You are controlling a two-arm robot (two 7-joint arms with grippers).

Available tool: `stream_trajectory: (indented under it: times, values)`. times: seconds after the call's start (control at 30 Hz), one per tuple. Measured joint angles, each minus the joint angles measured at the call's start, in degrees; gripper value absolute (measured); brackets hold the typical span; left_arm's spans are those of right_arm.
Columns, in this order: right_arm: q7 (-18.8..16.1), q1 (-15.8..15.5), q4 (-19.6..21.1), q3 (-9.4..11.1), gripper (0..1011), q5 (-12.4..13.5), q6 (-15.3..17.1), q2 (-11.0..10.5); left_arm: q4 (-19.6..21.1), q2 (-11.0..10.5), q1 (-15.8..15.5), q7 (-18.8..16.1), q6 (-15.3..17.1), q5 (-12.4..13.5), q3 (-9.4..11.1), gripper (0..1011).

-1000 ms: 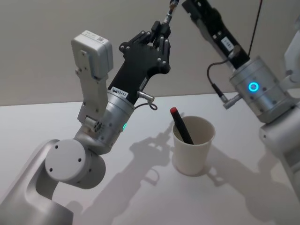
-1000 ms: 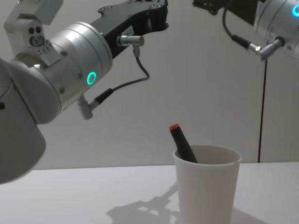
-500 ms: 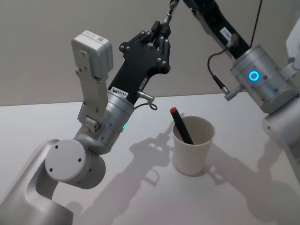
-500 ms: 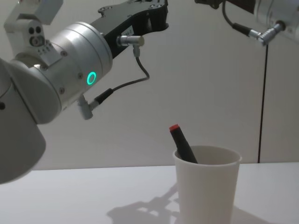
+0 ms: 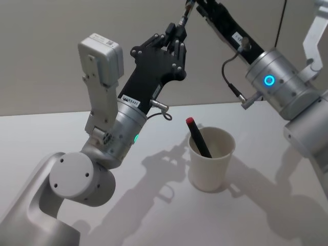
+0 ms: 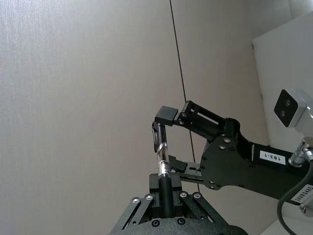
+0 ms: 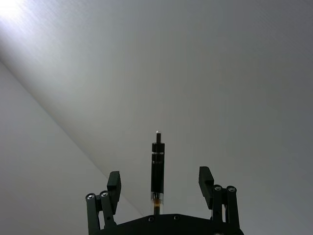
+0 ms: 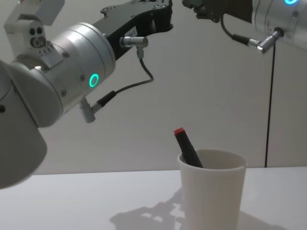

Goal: Place the pen into the pen holder.

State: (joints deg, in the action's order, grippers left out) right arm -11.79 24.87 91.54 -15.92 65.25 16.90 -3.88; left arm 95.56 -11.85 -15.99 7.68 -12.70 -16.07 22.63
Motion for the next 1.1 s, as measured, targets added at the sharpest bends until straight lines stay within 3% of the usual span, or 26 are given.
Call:
stream_trajectory:
  times: [1.1]
  values:
    - [-0.28, 1.4, -2.64, -1.38, 1001, 1.2, -0.69, 0.02, 0.0, 0.0, 0.0, 0.0, 0.0, -0.01, 0.0, 135]
